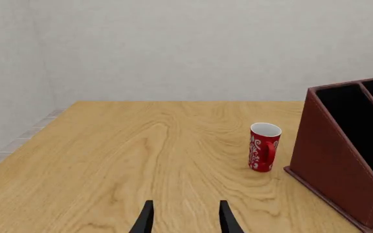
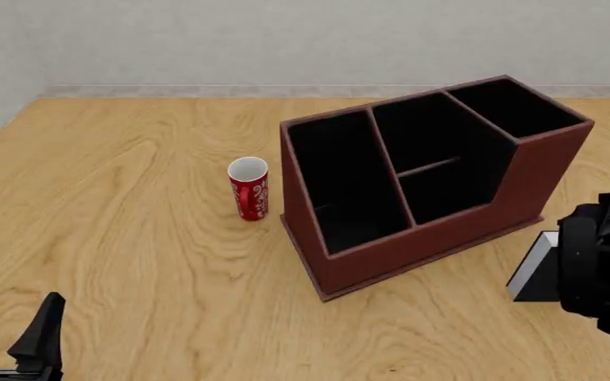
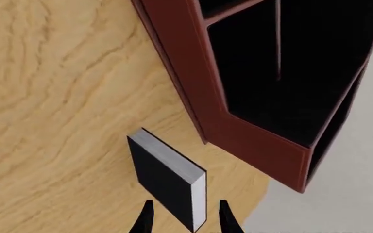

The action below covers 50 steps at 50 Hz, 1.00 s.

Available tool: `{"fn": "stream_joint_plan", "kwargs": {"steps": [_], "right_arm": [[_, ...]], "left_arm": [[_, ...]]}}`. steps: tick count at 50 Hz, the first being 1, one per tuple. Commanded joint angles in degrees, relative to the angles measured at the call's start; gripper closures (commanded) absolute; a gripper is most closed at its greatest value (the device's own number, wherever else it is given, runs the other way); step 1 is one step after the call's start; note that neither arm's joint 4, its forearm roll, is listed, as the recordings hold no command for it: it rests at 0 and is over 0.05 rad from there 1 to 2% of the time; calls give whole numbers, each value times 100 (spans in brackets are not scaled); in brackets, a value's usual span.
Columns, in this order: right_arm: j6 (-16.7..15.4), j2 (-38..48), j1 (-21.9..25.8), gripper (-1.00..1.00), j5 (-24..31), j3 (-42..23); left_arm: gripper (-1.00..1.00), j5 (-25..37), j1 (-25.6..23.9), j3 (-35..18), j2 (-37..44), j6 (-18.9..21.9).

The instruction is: Pick up the book and place it in the left compartment of the caddy.

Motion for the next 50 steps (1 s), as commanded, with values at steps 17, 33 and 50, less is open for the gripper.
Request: {"fn": "stream_joint_plan", "kwargs": {"steps": [17, 33, 50], "right_arm": [[-324, 913, -431, -100, -756, 67], [-292, 1193, -523, -100, -896, 38], [-410, 1521, -694, -100, -1083, -23]], "left_arm": [[-100, 0, 0, 0, 0, 0], [-100, 0, 0, 0, 0, 0], [-100, 0, 0, 0, 0, 0]]}}
